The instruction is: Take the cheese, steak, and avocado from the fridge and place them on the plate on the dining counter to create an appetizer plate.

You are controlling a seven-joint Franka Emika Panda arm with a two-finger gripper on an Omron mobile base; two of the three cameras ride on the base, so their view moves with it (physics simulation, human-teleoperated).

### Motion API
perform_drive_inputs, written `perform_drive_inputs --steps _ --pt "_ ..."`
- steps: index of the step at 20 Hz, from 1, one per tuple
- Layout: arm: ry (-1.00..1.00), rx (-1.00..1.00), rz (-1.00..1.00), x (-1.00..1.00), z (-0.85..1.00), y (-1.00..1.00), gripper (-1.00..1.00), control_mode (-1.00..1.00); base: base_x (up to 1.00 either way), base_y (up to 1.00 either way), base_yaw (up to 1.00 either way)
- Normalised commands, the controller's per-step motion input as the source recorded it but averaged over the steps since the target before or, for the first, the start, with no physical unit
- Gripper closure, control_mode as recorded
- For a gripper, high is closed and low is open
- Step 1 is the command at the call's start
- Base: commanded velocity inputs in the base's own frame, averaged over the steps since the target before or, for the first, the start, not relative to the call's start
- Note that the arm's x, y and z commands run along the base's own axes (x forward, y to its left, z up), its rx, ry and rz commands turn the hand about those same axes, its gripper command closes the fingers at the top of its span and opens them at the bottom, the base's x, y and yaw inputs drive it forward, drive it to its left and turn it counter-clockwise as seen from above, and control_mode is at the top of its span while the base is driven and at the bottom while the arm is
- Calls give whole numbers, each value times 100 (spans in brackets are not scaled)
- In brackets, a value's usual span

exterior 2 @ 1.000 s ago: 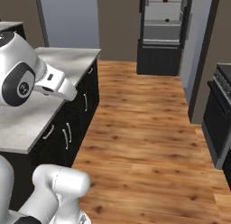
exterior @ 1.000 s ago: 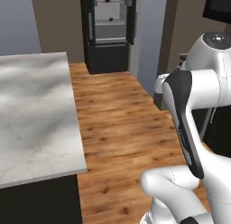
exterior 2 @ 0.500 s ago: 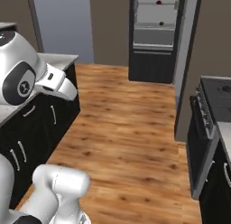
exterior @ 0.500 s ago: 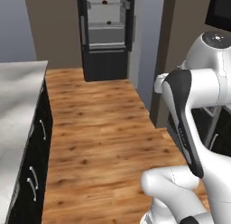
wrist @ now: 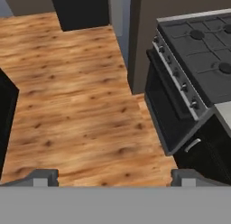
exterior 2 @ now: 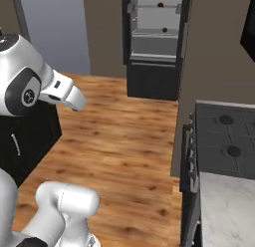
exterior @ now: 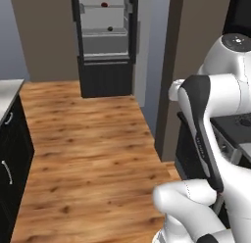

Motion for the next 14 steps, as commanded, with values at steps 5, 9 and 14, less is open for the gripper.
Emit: perform_drive_inputs --steps 5,9,14 --pt "0 0 0 0 0 0 -100 100 100 -14 0" --pt "0 0 0 0 0 0 -100 100 100 0 -5" --pt "0 0 0 0 0 0 -100 100 100 2 -10"
